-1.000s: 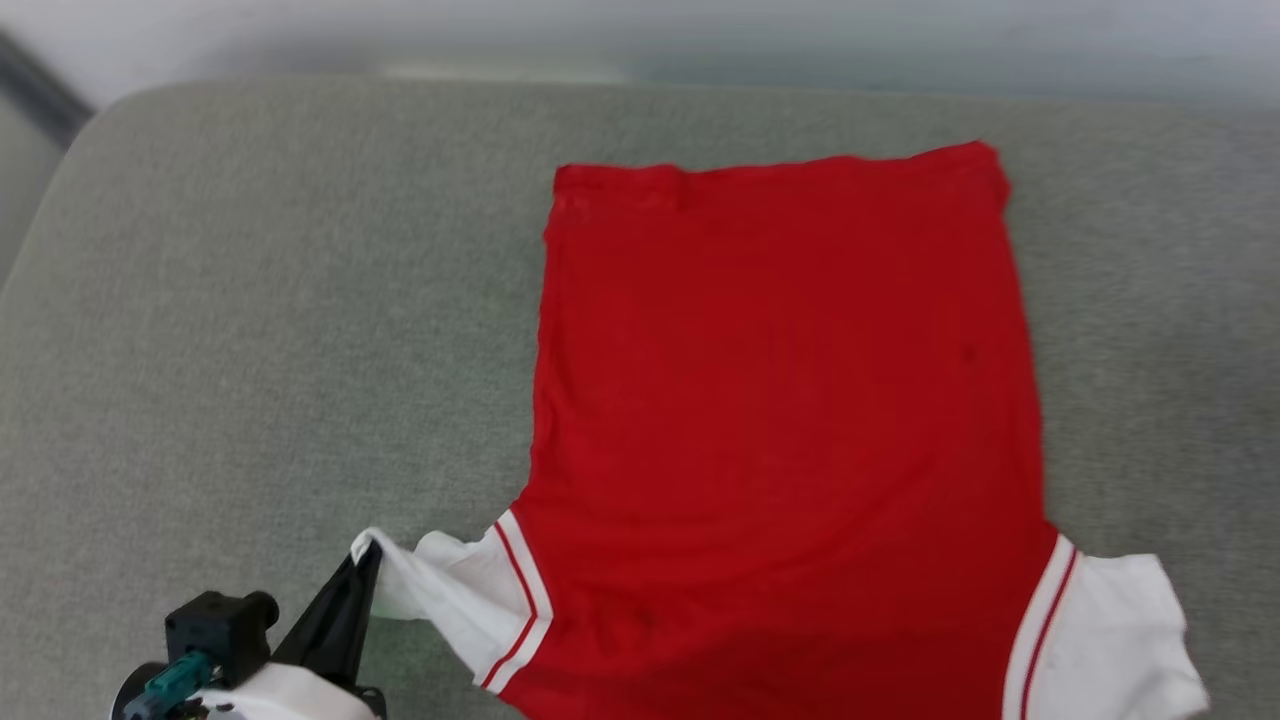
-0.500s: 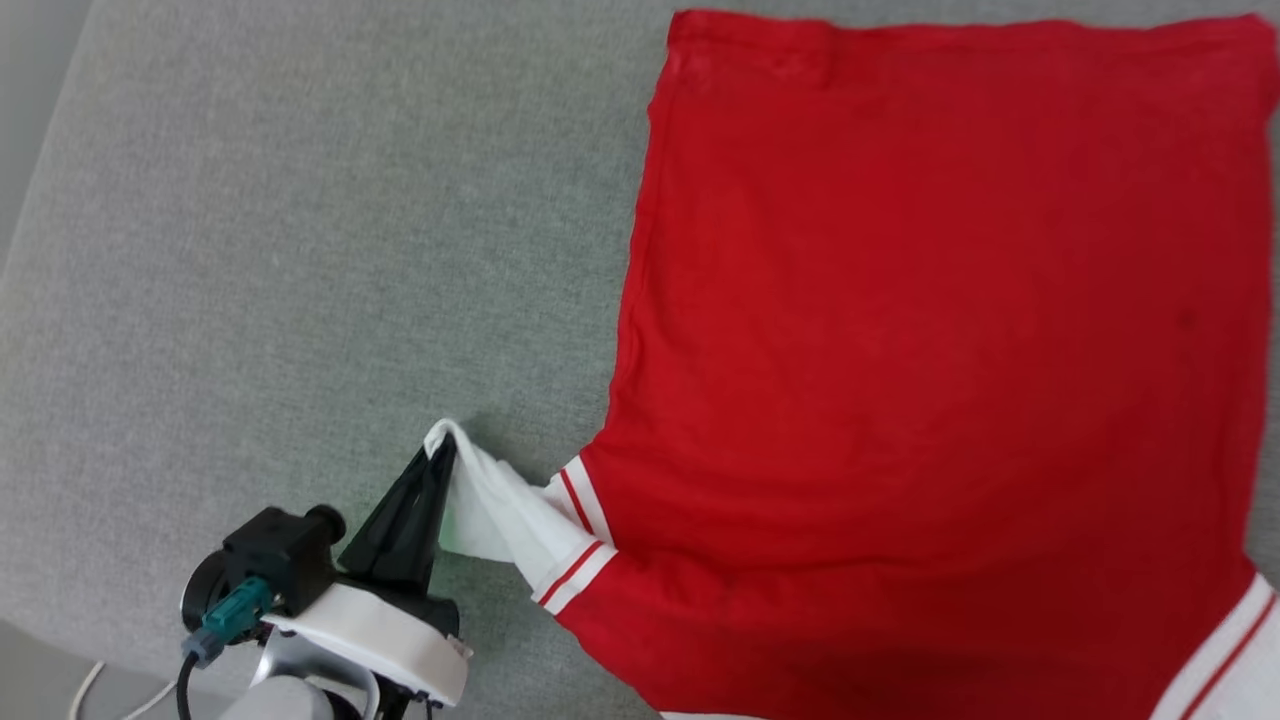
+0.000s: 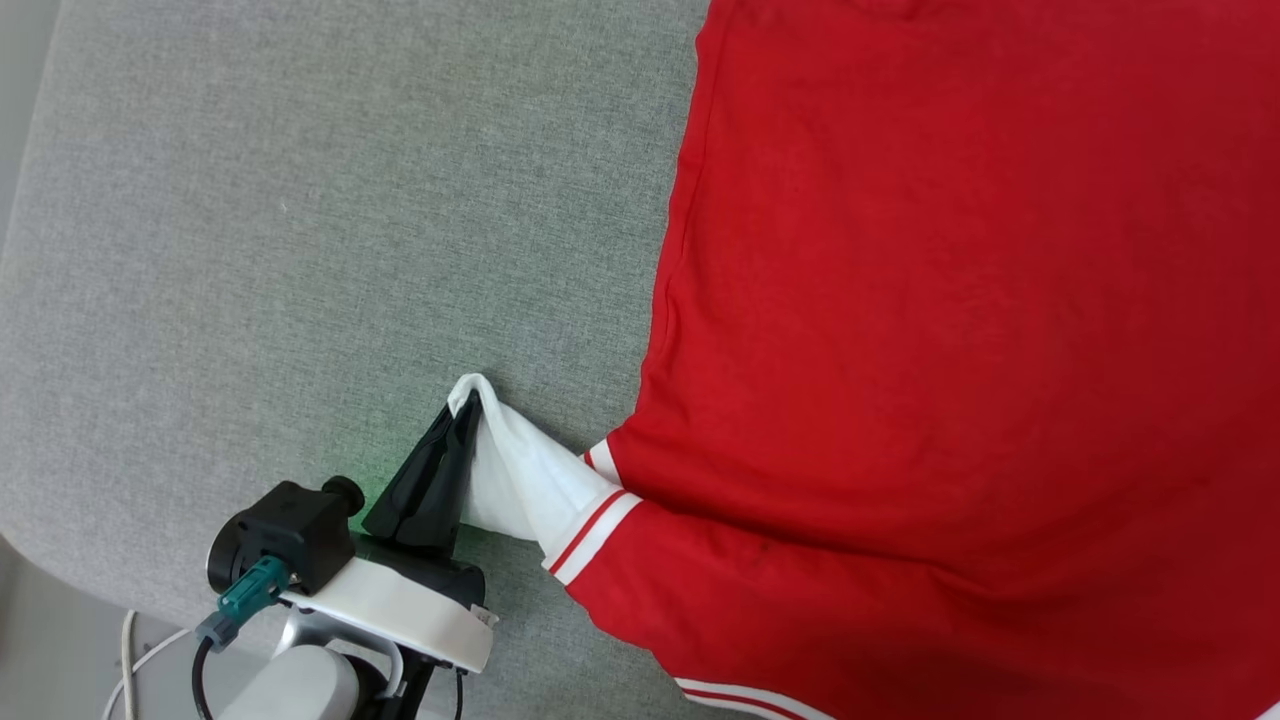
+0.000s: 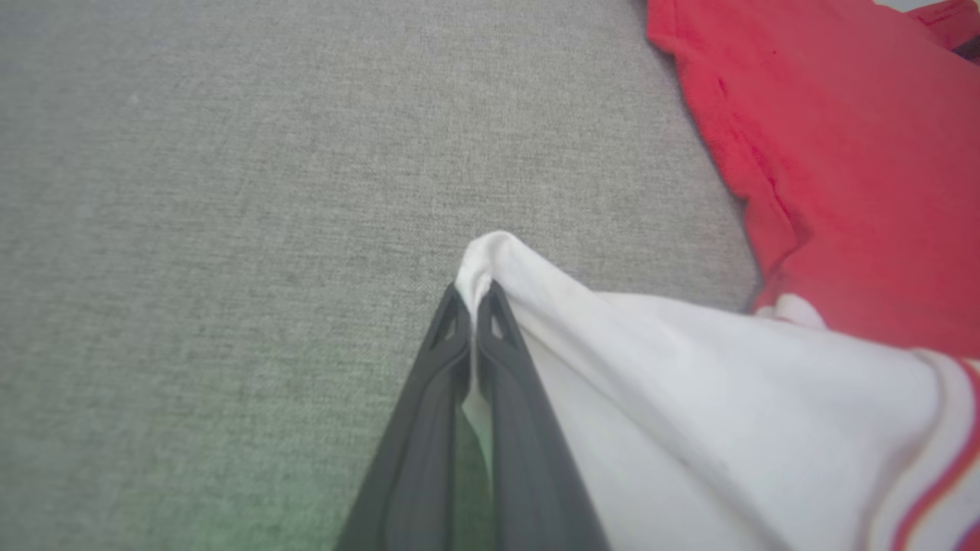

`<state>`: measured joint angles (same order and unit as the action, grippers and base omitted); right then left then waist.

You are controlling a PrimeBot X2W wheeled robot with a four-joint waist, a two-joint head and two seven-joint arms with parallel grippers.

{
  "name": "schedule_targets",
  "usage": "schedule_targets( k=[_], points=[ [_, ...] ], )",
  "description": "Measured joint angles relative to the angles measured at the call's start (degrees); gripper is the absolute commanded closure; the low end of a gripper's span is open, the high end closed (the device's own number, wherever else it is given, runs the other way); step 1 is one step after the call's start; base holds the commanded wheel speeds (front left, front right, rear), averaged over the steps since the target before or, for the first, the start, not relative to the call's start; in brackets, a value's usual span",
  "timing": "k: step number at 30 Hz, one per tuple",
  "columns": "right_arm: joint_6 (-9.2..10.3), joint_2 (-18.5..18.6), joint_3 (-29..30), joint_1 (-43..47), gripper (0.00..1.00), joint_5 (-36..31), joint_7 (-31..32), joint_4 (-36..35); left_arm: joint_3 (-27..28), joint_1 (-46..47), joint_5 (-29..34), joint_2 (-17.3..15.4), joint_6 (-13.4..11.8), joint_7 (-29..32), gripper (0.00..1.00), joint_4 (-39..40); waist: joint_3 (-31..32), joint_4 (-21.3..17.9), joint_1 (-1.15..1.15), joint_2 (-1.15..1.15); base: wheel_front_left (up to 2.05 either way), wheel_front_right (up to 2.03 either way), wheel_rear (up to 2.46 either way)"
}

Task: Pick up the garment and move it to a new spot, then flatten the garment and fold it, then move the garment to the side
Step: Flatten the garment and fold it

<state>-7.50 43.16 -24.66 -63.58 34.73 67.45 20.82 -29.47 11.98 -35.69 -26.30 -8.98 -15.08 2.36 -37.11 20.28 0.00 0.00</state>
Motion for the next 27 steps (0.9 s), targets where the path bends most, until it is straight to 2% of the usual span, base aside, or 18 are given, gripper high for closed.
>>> schedule_targets(
  k=[1,6,9,12,17,23,27],
  points=[
    [0.00,0.0,-0.1,0.1,1.00,0.2,-0.5,0.0,0.1,-0.1,0.2,0.2,0.3,0.0,1.00,-0.3,0.2,-0.1,0.00,0.00,0.00,0.00,0.00],
    [-0.01,-1.7,-0.6,0.1,1.00,1.0,-4.2,0.3,1.7,-0.9,1.0,1.2,0.7,0.0,1.00,-1.9,2.5,-0.8,0.00,0.00,0.00,0.00,0.00],
    [-0.01,-1.0,-2.3,0.1,1.00,2.2,-6.2,-0.2,2.5,-2.5,1.2,1.5,0.8,0.0,1.00,-2.7,4.8,-1.5,0.01,0.00,0.00,0.00,0.00],
    [-0.01,2.0,-5.1,1.4,1.00,4.4,-8.6,-3.1,3.4,-4.3,1.3,1.5,0.9,0.0,1.00,-3.3,7.7,-2.3,0.00,0.00,0.00,0.00,0.00],
    [0.00,8.3,-8.0,8.6,1.00,9.9,-11.6,-9.2,4.3,-8.0,1.2,0.3,0.4,0.0,1.00,-3.9,13.0,-4.3,0.00,0.00,0.00,0.00,0.00],
    [-0.01,15.4,-8.1,23.0,1.00,15.7,-16.6,-16.7,5.5,-12.4,0.2,-1.5,-0.9,0.3,1.00,-3.9,18.9,-7.7,-0.01,0.00,0.00,0.00,0.00],
    [-0.01,19.5,-6.5,34.4,1.00,17.7,-19.8,-19.1,6.1,-14.3,-0.4,-2.5,-1.5,0.4,1.00,-3.5,21.8,-10.4,-0.01,0.00,0.00,0.00,0.00]
  ],
)
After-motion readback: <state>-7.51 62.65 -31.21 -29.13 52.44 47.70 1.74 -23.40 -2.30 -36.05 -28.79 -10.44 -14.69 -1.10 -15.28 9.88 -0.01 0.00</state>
